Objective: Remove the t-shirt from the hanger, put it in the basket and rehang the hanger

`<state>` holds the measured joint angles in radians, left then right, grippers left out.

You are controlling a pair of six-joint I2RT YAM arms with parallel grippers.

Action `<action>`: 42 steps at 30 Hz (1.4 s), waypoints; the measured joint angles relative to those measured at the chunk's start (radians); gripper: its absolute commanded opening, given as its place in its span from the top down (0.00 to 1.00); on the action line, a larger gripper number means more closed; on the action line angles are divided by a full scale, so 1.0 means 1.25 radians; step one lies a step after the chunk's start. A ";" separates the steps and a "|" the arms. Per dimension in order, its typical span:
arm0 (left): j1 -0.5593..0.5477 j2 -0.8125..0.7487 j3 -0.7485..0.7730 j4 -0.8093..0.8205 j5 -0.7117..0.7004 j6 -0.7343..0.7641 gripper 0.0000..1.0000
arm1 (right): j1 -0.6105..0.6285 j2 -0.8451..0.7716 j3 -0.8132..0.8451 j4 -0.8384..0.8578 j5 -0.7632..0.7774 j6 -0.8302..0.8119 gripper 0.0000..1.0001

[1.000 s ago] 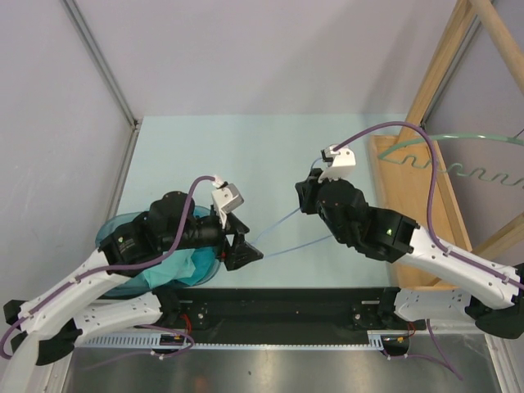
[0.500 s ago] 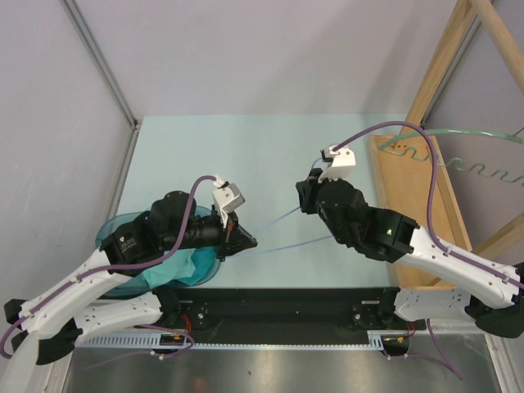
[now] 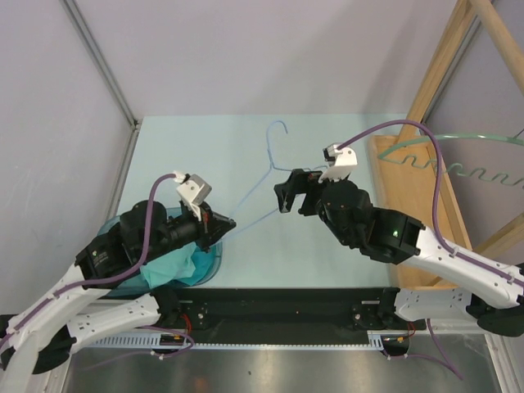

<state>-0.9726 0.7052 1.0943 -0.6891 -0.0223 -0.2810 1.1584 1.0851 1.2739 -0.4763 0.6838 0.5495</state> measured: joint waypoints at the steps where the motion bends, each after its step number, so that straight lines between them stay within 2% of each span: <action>1: 0.000 -0.005 0.000 0.001 -0.013 -0.006 1.00 | 0.002 -0.001 0.000 0.002 -0.002 0.001 0.03; 6: 0.000 -0.016 0.000 0.006 -0.052 -0.020 1.00 | 0.015 0.006 0.000 0.043 -0.033 0.009 0.16; 16: 0.000 -0.016 -0.002 0.042 -0.070 -0.048 1.00 | 0.070 0.103 0.000 0.244 -0.102 0.066 0.34; 20: 0.001 -0.008 -0.002 0.048 -0.071 -0.056 1.00 | 0.073 0.136 0.001 0.286 -0.118 0.090 0.50; 23: 0.001 0.000 -0.002 0.054 -0.067 -0.061 1.00 | 0.074 0.152 0.001 0.311 -0.129 0.111 0.58; 28: 0.001 0.008 -0.003 0.069 -0.063 -0.062 1.00 | 0.083 0.165 0.000 0.335 -0.142 0.136 0.65; 31: 0.001 0.015 -0.004 0.083 -0.061 -0.062 1.00 | 0.086 0.170 0.000 0.356 -0.148 0.148 0.74; 34: 0.002 0.017 -0.004 0.090 -0.063 -0.062 1.00 | 0.086 0.174 0.000 0.371 -0.150 0.165 0.89; 35: 0.002 0.017 -0.005 0.094 -0.063 -0.062 1.00 | 0.086 0.174 0.000 0.381 -0.151 0.176 1.00; 38: 0.002 0.017 -0.006 0.105 -0.062 -0.062 1.00 | 0.088 0.174 -0.001 0.419 -0.161 0.192 1.00; 39: 0.002 0.017 -0.006 0.108 -0.060 -0.062 0.93 | 0.089 0.173 -0.004 0.425 -0.159 0.190 1.00; 40: 0.002 0.017 -0.007 0.108 -0.060 -0.062 0.81 | 0.089 0.171 -0.011 0.432 -0.158 0.196 1.00; 42: 0.004 0.016 -0.011 0.107 -0.059 -0.063 0.51 | 0.089 0.171 -0.022 0.448 -0.162 0.199 1.00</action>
<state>-0.9680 0.7254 1.0805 -0.5552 -0.0956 -0.3592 1.2697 1.2987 1.2465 0.0834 0.4816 0.7986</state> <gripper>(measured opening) 0.150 0.027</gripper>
